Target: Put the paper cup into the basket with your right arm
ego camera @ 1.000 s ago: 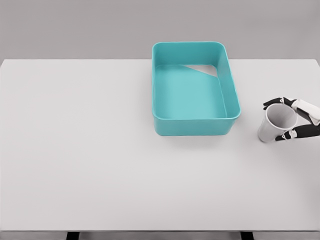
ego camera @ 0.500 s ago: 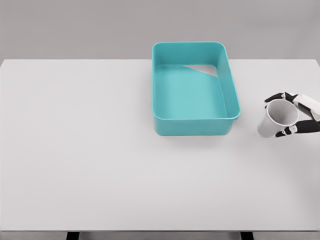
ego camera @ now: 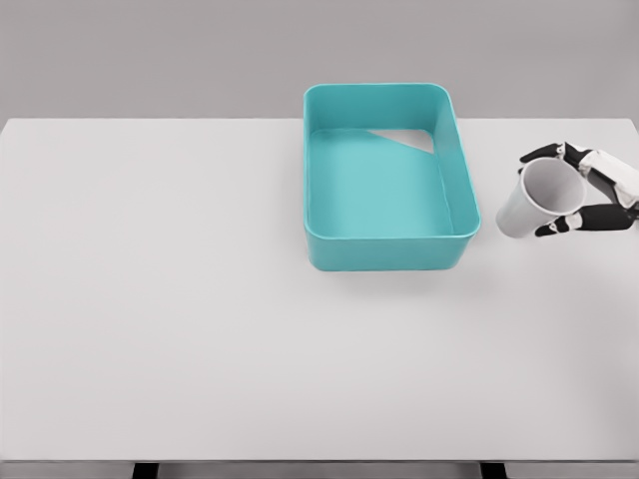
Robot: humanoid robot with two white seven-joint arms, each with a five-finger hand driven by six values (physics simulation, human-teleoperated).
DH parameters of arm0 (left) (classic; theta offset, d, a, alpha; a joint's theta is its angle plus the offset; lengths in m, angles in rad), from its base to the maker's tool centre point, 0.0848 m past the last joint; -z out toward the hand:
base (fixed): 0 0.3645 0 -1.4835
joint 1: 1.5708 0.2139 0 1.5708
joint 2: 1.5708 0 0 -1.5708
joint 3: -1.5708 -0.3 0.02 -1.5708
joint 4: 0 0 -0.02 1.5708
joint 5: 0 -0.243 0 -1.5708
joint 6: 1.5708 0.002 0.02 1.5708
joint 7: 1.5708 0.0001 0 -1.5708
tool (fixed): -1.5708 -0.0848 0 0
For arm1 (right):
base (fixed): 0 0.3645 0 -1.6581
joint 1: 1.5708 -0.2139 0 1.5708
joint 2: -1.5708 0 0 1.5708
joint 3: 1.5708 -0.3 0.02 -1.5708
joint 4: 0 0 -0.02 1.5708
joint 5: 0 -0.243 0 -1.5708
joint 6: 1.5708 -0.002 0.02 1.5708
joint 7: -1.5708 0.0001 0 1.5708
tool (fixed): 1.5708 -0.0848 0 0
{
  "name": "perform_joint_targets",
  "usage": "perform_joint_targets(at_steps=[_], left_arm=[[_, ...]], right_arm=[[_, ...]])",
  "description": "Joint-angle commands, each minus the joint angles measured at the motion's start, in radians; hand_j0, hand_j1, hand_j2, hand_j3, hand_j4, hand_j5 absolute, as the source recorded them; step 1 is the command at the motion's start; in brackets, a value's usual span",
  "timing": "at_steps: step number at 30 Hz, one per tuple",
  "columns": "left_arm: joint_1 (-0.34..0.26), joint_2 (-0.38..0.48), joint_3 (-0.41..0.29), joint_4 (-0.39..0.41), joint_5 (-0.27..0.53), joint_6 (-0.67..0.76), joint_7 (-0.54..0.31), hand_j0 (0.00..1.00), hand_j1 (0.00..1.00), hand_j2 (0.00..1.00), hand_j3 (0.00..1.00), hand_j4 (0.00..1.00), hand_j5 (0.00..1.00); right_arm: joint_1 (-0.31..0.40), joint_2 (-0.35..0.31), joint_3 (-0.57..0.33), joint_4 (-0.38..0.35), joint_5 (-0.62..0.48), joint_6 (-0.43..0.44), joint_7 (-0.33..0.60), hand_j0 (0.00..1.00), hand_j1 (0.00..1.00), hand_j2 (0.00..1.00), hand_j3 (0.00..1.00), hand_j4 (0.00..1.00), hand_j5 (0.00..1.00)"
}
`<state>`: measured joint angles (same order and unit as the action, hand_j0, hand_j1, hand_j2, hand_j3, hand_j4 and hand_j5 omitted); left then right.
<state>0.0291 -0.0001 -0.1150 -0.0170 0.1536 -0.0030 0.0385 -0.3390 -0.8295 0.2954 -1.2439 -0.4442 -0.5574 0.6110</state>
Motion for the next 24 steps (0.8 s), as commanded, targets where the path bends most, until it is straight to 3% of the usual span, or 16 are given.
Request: perform_joint_targets(at_steps=[1,6,18,24], left_arm=[[0.0,0.0,0.0,0.0,0.0,0.0,0.0,1.0,1.0,1.0,1.0,1.0,1.0],[0.0,0.0,0.0,0.0,0.0,0.0,0.0,1.0,1.0,1.0,1.0,1.0,1.0],[0.0,0.0,0.0,0.0,0.0,0.0,0.0,1.0,1.0,1.0,1.0,1.0,1.0],[0.0,0.0,0.0,0.0,0.0,0.0,0.0,1.0,1.0,1.0,1.0,1.0,1.0]], right_arm=[[-0.005,0.007,-0.001,-0.009,-0.007,0.002,0.0,0.62,0.62,0.62,0.62,0.62,0.62],[-0.014,0.02,-0.044,-0.051,-0.007,0.01,0.0,0.61,0.61,0.61,0.61,0.61,0.61],[-0.043,0.058,-0.09,-0.06,-0.007,0.011,0.0,0.61,0.61,0.61,0.61,0.61,0.61],[-0.092,0.119,-0.085,-0.088,0.001,0.021,0.0,0.61,0.61,0.61,0.61,0.61,0.61]])
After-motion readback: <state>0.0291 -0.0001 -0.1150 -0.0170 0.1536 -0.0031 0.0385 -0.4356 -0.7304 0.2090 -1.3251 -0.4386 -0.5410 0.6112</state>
